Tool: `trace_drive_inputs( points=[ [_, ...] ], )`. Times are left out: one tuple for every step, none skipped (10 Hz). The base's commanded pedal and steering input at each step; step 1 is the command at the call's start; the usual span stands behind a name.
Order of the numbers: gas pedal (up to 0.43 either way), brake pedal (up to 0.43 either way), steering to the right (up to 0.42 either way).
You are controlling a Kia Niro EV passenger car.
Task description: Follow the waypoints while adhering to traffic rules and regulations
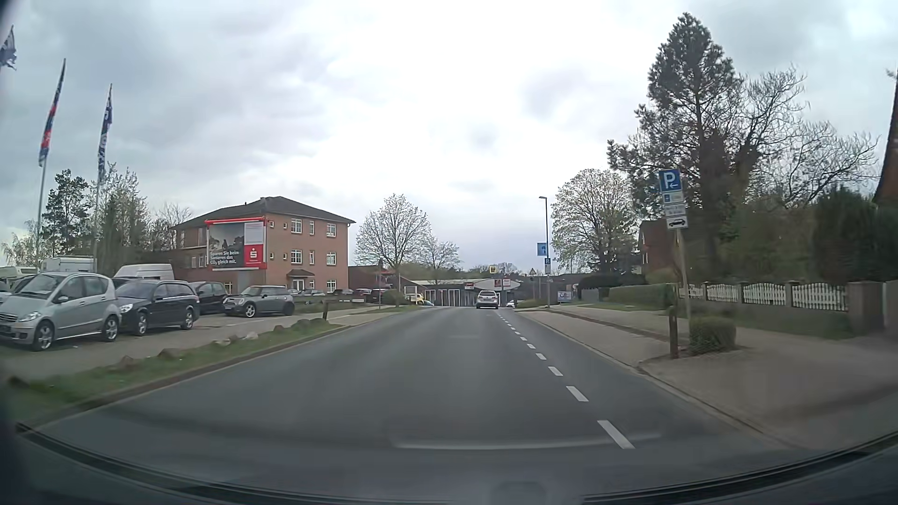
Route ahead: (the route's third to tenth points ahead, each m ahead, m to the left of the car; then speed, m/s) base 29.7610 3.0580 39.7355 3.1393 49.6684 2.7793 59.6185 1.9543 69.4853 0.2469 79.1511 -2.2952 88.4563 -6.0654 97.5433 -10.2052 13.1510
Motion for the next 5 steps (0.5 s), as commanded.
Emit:
trace_drive_inputs(
  points=[
    [0.138,0.0,-0.001],
    [0.138,0.0,-0.001],
    [0.13,0.0,-0.001],
    [0.13,0.0,-0.001],
    [0.13,0.0,-0.001]
  ],
)
